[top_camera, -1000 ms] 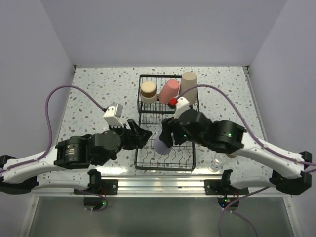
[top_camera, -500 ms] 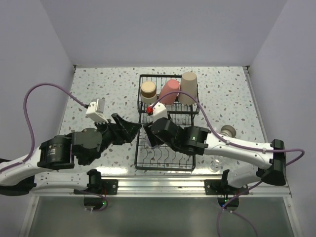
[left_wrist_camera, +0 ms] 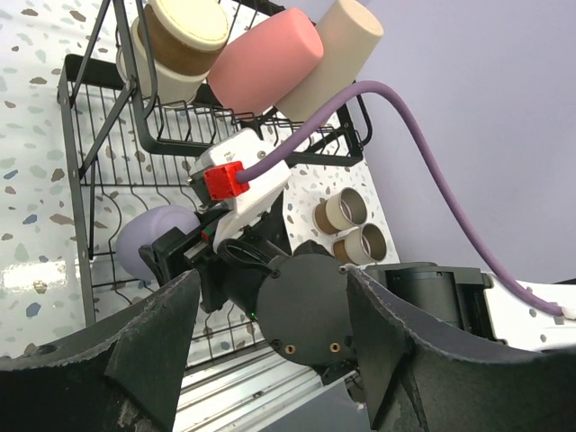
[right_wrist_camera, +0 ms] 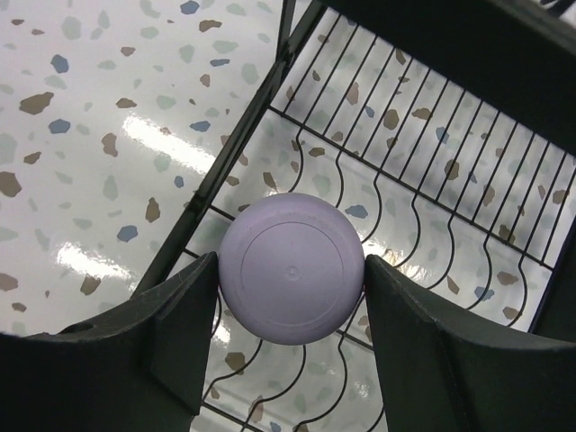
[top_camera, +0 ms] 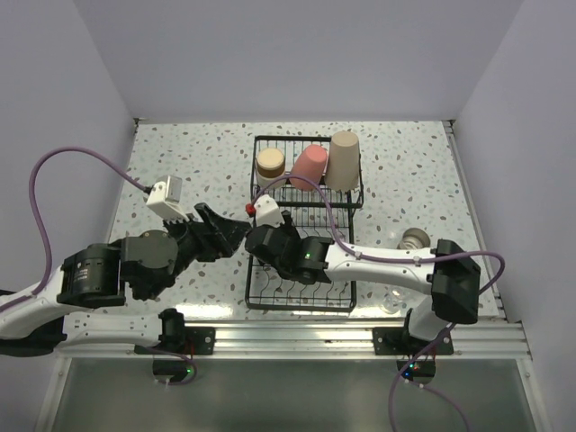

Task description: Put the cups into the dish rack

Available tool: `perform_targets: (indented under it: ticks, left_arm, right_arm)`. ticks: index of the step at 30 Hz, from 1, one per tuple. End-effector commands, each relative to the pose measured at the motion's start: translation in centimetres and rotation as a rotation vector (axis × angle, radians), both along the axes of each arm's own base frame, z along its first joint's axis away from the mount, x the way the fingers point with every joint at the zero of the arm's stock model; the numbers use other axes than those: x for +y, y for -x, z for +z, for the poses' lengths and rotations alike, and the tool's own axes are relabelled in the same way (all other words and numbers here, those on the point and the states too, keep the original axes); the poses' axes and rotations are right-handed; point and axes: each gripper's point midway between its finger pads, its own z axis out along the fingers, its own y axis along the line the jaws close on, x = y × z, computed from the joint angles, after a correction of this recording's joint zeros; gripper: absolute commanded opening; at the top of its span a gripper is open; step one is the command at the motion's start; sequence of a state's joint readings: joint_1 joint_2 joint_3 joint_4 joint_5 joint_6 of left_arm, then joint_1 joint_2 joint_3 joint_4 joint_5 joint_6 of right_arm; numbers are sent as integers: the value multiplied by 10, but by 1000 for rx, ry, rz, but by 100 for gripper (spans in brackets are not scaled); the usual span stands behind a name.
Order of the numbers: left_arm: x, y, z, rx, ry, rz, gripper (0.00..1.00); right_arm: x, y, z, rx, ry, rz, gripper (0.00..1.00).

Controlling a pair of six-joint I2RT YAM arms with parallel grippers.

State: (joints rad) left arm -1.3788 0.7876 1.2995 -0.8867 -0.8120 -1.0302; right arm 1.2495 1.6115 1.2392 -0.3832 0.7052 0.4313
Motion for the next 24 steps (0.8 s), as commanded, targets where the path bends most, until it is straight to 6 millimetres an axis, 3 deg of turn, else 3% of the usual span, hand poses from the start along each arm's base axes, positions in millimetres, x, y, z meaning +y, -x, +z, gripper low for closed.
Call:
perform_targets:
  ticks: [1,18,24]
  left_arm:
    - [9,-3,7,-15,-3,29,70]
    - [6,0,-4,11,-17,15,70]
    - [1,-1,-5,8,-25,11,70]
  right_arm:
    - [12,-13,13,-51,-97,-75,0]
    - [29,-6,-16,66,-136,-70,0]
    - [32,0,-18,94,-137,-32,24]
